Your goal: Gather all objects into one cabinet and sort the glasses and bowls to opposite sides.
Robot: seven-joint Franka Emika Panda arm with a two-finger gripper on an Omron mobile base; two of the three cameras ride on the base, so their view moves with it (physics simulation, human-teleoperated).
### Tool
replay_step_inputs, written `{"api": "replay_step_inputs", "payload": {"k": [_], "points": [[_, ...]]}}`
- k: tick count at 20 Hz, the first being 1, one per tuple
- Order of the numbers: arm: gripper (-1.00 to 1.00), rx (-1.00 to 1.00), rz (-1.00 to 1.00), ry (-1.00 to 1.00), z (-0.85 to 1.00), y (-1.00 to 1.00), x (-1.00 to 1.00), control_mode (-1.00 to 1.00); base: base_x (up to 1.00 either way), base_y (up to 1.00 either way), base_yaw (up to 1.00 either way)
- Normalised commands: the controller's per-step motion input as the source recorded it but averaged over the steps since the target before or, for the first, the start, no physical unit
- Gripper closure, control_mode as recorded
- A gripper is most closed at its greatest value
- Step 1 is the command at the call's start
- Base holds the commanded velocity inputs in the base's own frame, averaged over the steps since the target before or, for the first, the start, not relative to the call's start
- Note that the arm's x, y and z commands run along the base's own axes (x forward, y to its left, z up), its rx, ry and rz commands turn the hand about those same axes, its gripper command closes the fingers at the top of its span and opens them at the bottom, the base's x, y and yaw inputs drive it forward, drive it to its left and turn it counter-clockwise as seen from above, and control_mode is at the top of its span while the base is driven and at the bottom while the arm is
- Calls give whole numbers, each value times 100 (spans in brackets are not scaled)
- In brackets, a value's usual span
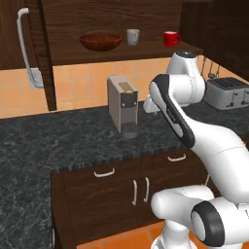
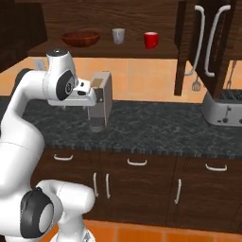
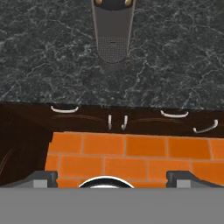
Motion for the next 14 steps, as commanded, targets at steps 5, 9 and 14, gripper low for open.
{"api": "replay_step_inputs", "payload": {"k": [5,9,14], "points": [[-100,0,0,0,0,0,0,100,-5,-4,-16],[-100,0,0,0,0,0,0,100,-65,-20,-23],[-100,0,0,0,0,0,0,100,-61,-14,-12]]}}
